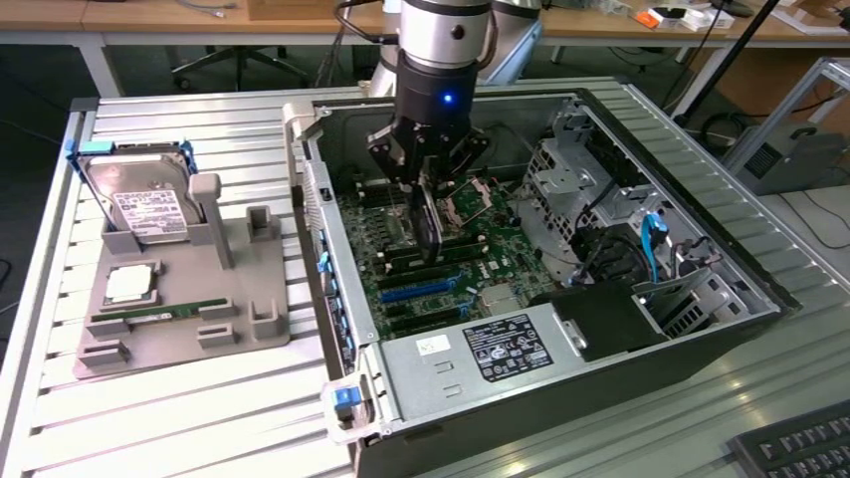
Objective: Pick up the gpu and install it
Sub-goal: 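Pick up the gpu and move the gpu toward the slot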
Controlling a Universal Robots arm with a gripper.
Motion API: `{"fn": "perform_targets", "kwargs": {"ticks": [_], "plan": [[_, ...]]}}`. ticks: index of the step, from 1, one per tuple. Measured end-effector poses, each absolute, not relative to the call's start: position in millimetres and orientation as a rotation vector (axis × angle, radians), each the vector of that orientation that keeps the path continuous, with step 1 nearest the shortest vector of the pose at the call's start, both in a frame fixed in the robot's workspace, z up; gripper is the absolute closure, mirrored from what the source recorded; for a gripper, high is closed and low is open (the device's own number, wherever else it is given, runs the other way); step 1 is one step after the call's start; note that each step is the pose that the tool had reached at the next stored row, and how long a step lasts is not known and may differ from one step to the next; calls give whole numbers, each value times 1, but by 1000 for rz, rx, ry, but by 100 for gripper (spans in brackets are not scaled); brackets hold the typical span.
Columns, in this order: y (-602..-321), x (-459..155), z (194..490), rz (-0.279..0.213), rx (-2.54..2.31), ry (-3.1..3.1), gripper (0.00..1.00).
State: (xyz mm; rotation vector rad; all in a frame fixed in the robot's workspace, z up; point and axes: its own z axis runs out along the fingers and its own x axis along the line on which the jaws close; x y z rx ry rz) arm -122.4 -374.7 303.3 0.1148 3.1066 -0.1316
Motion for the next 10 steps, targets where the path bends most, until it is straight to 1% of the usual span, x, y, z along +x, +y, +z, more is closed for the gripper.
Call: {"fn": "perform_targets", "kwargs": {"ticks": [10], "plan": [[-375, -97, 303, -132, 115, 3107, 73]]}}
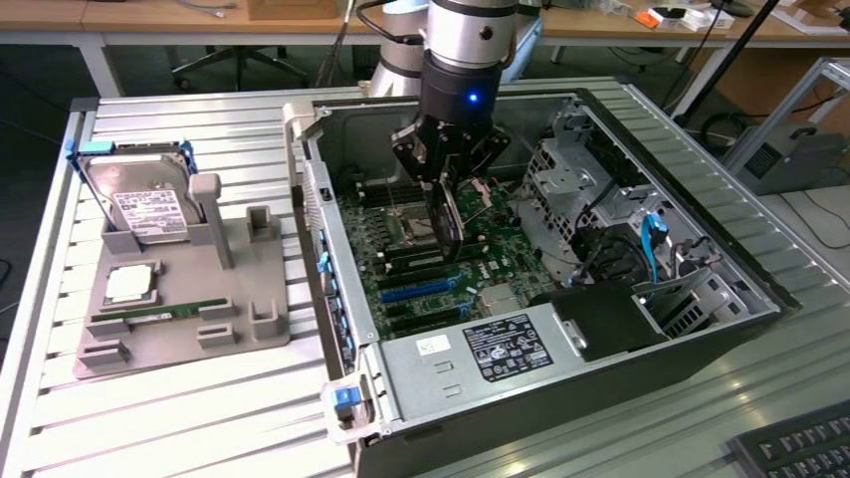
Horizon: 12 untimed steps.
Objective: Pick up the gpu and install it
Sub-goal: 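Pick up the gpu and move the gpu toward the slot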
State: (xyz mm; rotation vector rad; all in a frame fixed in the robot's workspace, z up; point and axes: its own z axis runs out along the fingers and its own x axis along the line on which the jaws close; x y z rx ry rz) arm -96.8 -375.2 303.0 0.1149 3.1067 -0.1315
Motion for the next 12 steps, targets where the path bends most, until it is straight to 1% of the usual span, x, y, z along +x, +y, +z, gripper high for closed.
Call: {"fn": "perform_targets", "kwargs": {"ticks": [12], "plan": [[-376, -67, 303, -132, 115, 3107, 73]]}}
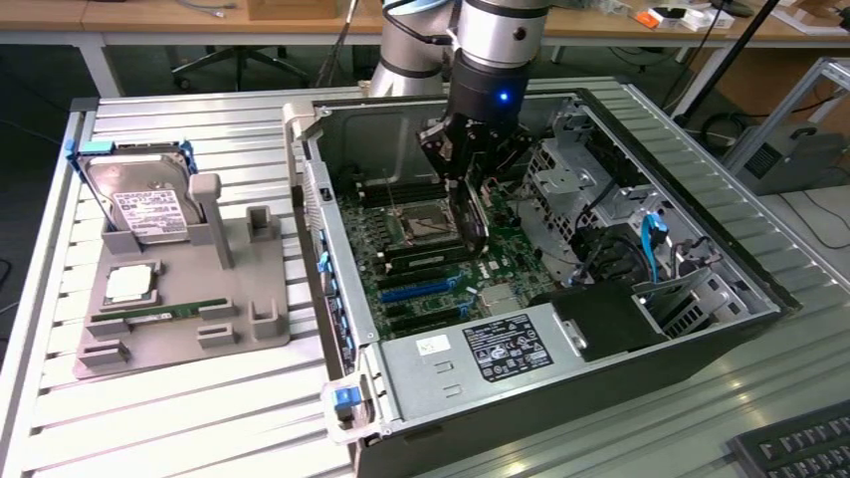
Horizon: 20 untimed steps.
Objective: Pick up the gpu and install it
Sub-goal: 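Pick up the gpu and move the gpu toward the slot, then insert the gpu into the slot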
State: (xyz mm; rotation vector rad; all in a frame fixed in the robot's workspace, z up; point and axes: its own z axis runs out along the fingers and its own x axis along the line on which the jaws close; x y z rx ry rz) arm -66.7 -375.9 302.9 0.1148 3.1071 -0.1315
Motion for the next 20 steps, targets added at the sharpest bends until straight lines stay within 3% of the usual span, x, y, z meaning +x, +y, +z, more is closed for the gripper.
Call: {"fn": "perform_targets", "kwargs": {"ticks": [20], "plan": [[-376, -62, 303, -131, 83, 3107, 73]]}}
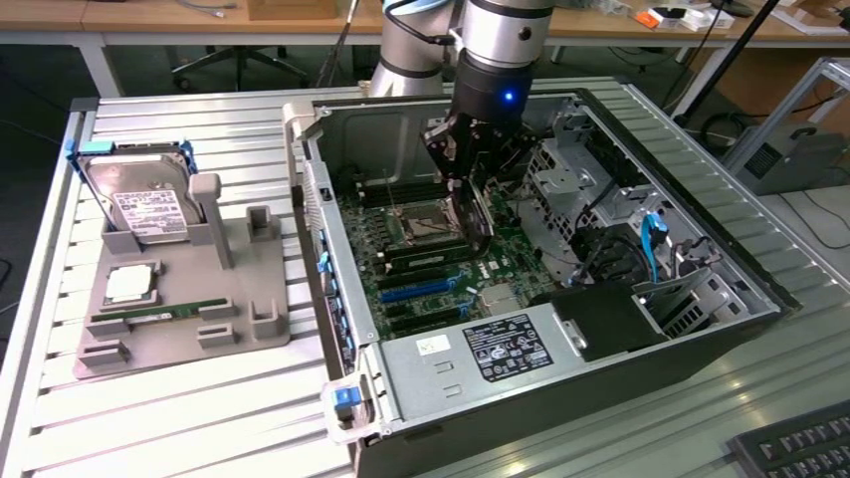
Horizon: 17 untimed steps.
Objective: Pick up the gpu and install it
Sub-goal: 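Insert the gpu into the slot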
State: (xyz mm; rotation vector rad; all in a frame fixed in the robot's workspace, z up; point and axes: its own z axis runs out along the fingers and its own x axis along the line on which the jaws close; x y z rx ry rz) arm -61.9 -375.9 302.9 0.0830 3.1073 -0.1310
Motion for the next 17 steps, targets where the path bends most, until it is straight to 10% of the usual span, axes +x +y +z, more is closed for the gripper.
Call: {"fn": "perform_targets", "kwargs": {"ticks": [17], "plan": [[-376, -62, 303, -127, -124, 3101, 73]]}}
